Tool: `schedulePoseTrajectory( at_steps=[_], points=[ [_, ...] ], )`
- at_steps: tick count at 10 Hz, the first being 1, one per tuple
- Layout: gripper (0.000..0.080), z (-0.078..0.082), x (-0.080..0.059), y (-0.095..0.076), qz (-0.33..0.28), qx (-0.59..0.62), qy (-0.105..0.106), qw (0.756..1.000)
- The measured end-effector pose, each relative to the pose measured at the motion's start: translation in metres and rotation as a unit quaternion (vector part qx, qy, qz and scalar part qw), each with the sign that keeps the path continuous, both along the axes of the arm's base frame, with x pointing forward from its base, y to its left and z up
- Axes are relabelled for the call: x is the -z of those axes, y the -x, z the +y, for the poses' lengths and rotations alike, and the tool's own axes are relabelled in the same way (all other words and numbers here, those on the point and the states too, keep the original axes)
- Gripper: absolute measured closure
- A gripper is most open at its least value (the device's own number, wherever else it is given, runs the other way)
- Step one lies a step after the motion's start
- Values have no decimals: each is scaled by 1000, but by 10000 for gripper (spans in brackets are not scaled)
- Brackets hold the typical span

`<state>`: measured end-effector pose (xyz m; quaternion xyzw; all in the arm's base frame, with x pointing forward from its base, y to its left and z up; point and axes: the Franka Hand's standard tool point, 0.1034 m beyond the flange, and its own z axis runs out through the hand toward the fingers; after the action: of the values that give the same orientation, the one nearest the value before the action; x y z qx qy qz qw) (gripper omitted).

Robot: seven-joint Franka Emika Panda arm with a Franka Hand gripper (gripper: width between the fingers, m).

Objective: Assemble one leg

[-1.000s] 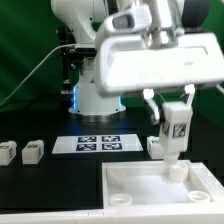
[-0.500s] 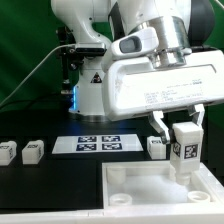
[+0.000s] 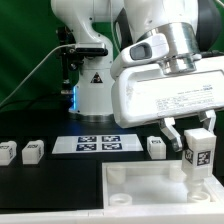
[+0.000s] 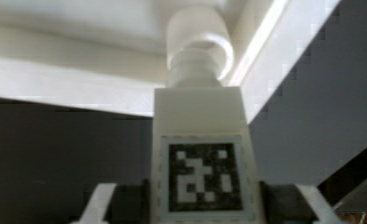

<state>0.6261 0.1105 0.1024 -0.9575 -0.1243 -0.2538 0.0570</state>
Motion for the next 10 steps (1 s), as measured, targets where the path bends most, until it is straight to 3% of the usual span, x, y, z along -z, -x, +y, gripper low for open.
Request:
schedulePoseTrajectory(
  at_steps=[4, 10],
  points=[
    [506, 5, 9, -2, -2, -3, -2, 1000],
    [506, 5, 20, 9, 0, -4, 0, 1000]
  ],
)
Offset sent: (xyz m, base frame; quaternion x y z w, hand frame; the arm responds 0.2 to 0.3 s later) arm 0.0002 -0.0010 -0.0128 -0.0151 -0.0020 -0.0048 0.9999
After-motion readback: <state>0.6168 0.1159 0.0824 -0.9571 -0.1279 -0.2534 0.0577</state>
